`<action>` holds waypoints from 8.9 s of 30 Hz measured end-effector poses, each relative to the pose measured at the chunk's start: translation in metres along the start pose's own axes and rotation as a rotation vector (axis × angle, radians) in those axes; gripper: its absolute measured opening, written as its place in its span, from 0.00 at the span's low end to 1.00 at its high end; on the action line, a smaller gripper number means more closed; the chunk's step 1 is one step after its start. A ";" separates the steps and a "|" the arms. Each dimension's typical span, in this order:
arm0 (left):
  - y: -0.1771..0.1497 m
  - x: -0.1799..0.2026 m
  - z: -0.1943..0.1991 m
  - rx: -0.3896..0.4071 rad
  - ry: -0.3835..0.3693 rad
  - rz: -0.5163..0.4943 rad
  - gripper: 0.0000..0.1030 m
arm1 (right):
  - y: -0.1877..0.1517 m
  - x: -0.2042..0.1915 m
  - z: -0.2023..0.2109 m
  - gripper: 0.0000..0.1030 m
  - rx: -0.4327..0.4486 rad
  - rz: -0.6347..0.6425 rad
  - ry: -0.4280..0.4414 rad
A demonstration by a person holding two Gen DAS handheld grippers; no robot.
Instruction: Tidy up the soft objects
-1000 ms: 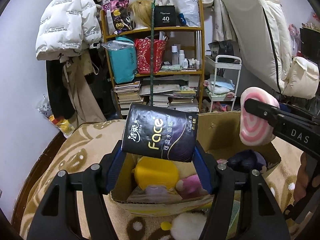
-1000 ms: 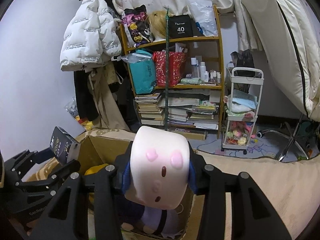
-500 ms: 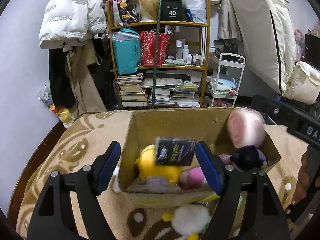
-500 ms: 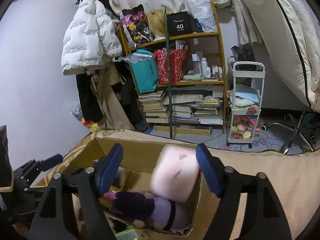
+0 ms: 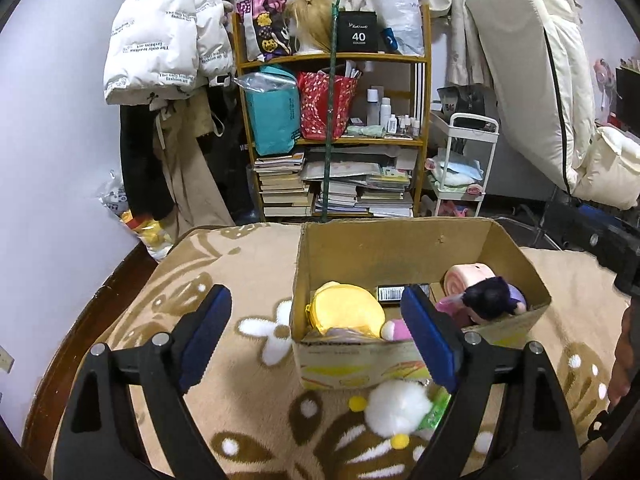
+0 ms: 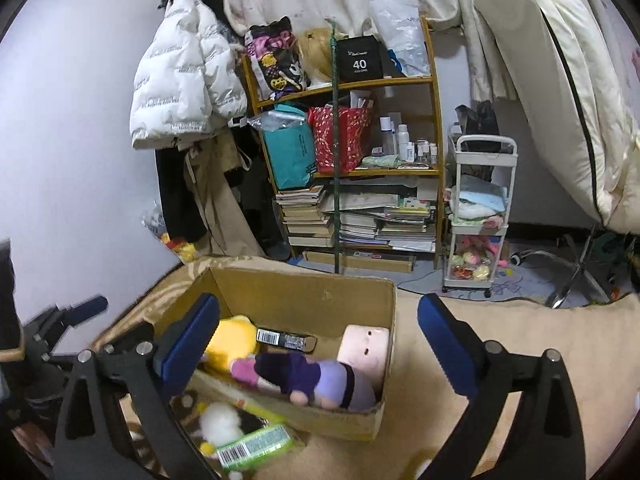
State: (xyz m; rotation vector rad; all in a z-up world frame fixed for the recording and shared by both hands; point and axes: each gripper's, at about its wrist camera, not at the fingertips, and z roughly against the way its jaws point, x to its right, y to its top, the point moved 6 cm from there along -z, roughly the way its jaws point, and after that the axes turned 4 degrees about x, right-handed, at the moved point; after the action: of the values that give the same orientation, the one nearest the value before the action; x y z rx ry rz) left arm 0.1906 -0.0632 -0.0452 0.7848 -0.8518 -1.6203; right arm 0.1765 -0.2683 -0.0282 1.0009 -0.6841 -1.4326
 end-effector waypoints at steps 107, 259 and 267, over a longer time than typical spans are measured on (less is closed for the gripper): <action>-0.117 0.051 -0.099 -0.564 -0.180 0.091 0.85 | -0.166 -0.052 -0.062 0.74 -0.522 0.017 0.041; -0.009 -0.011 0.066 0.028 0.060 0.021 0.95 | -0.006 0.002 0.066 1.00 0.042 -0.006 0.005; -0.022 -0.021 0.090 0.024 0.086 0.036 0.95 | -0.012 0.003 0.099 1.00 0.050 0.013 -0.018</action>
State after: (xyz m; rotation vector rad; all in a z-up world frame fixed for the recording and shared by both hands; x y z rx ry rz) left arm 0.1078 -0.0275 -0.0157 0.8453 -0.8213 -1.5363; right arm 0.0841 -0.2842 0.0062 1.0219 -0.7409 -1.4209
